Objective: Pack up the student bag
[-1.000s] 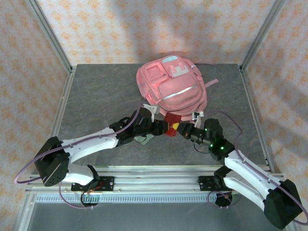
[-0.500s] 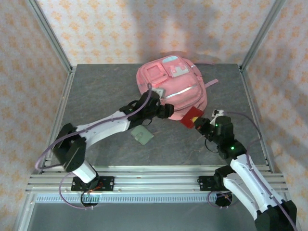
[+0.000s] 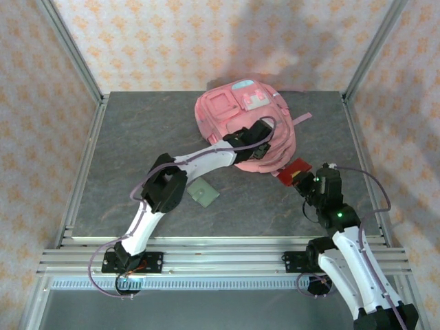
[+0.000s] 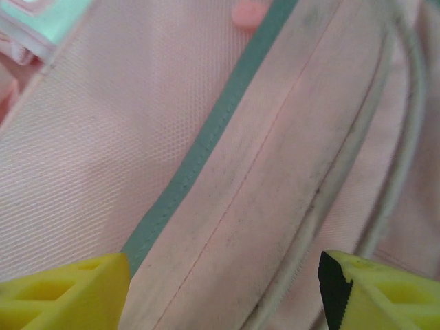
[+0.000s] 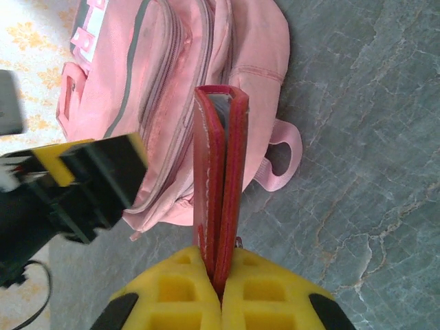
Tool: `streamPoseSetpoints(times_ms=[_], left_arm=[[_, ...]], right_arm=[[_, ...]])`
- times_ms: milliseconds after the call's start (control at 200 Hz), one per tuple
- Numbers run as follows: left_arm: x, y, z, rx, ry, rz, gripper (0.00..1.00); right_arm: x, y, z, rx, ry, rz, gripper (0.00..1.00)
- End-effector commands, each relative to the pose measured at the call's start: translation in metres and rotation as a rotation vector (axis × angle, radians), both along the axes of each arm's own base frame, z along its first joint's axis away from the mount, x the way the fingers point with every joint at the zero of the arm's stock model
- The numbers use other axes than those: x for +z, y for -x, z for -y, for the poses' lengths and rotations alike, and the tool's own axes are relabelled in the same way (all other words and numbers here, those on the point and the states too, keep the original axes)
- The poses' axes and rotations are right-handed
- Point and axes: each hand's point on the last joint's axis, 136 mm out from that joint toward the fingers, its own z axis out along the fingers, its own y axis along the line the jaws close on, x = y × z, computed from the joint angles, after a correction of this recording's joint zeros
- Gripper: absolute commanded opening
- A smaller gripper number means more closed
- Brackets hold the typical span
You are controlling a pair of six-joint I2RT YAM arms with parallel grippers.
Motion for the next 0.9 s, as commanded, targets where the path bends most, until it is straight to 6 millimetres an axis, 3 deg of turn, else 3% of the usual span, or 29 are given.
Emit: streamPoseSetpoints(times_ms=[0, 100, 165, 220, 325, 491, 661, 896], left_arm=[[-0.005, -0.007, -0.017, 0.020, -0.196, 0.049, 0.73], [-0.006, -0.015, -0.021, 0.044, -0.234, 0.092, 0.58], [-0.004, -0.019, -0.021, 0.046, -0.240, 0.111, 0.20], [0.002, -0.020, -0.020, 0.046, -0.238, 0.121, 0.00], [0.020, -0.019, -0.019, 0.049, -0.210, 0.129, 0.00], [0.067, -0.011, -0.023, 0.053, -0.113, 0.143, 0.00], [0.110, -0.001, -0.026, 0.043, 0.008, 0.143, 0.00], [0.145, 0.008, -0.024, 0.048, 0.134, 0.133, 0.00]], right_arm=[[0.008, 0.001, 0.005, -0.025, 0.005, 0.025, 0.00], [0.008, 0.001, 0.004, -0.023, -0.004, 0.028, 0.00], [0.005, 0.001, 0.002, -0.019, -0.015, 0.026, 0.00], [0.004, 0.000, 0.000, -0.011, -0.030, 0.028, 0.00], [0.001, -0.001, -0.006, 0.010, -0.059, 0.031, 0.00], [0.001, -0.007, -0.016, 0.052, -0.095, 0.047, 0.01], [0.019, -0.022, -0.036, 0.138, -0.162, 0.111, 0.01], [0.055, -0.049, -0.052, 0.189, -0.253, 0.231, 0.01]])
